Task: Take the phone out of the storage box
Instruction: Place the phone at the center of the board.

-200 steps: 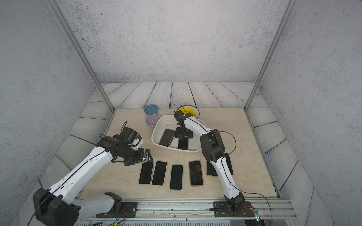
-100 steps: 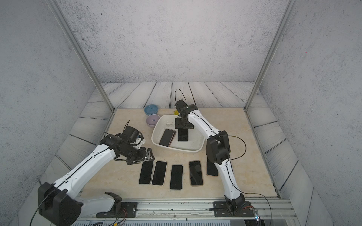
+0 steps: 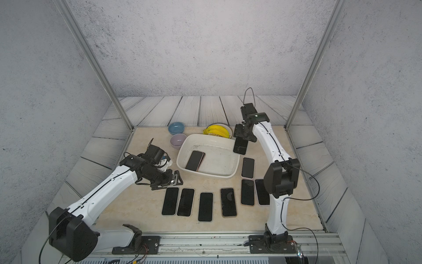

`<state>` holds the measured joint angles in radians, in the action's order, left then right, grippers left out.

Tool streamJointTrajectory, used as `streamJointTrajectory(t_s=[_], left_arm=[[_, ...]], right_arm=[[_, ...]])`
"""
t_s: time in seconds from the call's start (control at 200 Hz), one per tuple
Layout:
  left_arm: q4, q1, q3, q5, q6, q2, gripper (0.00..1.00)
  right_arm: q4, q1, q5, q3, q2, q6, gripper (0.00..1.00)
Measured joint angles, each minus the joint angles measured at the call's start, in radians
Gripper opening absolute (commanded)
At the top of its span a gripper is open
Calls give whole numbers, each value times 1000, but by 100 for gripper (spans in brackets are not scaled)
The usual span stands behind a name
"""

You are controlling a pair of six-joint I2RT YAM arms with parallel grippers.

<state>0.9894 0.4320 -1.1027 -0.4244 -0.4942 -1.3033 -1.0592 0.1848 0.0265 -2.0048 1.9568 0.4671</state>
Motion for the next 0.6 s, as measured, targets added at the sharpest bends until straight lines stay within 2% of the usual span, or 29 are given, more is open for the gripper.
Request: streamJointTrajectory(t_s=[0.11,0.21,0.345,0.6], left_arm=[[-5,0,0,-13,0,-9,97],[-7,0,0,-20,0,-11,97],[-6,0,0,-29,0,-11,97],[7,0,0,-27,-1,-8,97]], right_arm=[[19,-123,29,119,-55,-44,67],[39,-187,49,204,-63,-86,67],[78,-212,52,278,-33,-118,67],[139,-225,47,265,103,-162,67]])
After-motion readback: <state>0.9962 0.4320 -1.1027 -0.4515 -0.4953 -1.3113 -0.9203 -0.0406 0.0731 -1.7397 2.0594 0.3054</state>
